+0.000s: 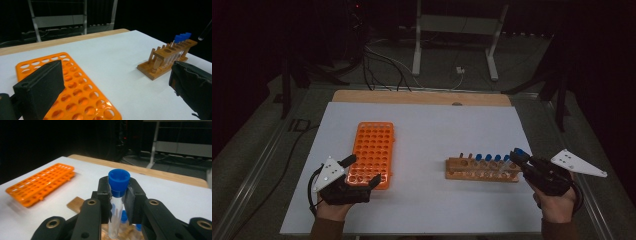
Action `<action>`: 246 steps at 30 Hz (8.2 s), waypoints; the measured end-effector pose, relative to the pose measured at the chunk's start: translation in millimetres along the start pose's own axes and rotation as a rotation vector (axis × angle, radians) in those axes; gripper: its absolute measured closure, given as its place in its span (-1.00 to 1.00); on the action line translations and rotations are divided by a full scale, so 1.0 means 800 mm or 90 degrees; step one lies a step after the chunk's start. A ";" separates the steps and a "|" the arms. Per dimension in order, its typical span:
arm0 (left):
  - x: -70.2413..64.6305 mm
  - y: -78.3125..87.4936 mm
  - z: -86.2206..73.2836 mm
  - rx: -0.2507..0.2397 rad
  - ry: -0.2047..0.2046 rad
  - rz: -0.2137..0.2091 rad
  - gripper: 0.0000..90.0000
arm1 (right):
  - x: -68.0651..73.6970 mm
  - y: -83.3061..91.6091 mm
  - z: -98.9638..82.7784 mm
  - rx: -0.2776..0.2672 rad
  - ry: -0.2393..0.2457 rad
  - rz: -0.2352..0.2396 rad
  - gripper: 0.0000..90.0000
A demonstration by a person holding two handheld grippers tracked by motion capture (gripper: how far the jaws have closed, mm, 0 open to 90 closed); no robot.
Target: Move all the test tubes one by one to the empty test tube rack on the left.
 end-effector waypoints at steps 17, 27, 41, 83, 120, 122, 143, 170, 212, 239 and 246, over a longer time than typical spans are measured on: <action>-0.038 -0.047 0.011 0.021 -0.027 -0.073 -0.96 | 0.061 -0.062 0.004 0.016 0.022 0.101 0.70; -0.070 -0.080 0.028 0.014 -0.040 -0.133 -0.86 | 0.089 -0.101 -0.002 0.025 0.026 0.138 0.70; -0.093 -0.126 0.015 0.039 -0.036 -0.156 -0.64 | 0.114 -0.135 -0.010 0.037 0.020 0.172 0.70; -0.118 -0.159 0.012 0.051 -0.060 -0.197 0.71 | 0.137 -0.151 -0.017 0.042 -0.002 0.223 0.24; -0.027 -0.092 0.011 0.015 -0.039 -0.072 0.70 | 0.018 -0.084 -0.014 0.009 0.008 -0.020 -1.00; -0.021 -0.086 0.009 0.014 -0.040 -0.066 0.70 | 0.011 -0.079 -0.016 0.008 0.002 -0.030 -1.00; 0.004 -0.046 -0.024 0.034 -0.032 -0.030 0.70 | -0.030 -0.034 -0.031 -0.007 -0.021 -0.093 -1.00; 0.003 -0.038 -0.068 0.115 -0.046 -0.030 0.70 | -0.035 -0.024 -0.032 -0.019 -0.030 -0.101 -1.00; 0.023 -0.014 -0.044 0.030 0.031 0.051 -0.65 | -0.047 -0.025 -0.054 0.017 -0.032 -0.094 -0.90; 0.051 0.012 -0.031 0.003 0.027 0.121 -0.98 | -0.057 -0.034 -0.100 0.100 -0.014 -0.088 0.15; 0.051 0.011 -0.033 0.010 0.025 0.121 -0.98 | -0.049 -0.042 -0.105 0.114 0.010 -0.070 0.45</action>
Point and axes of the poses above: each handheld gripper's, and its own axes: y roughly backward along the jaws, z roughly out of its top, x roughly to its left, the point moved 3 cm from there along -y, roughly forward along the jaws, and after that the axes turned 12 degrees about -x, right-handed, at the moved point
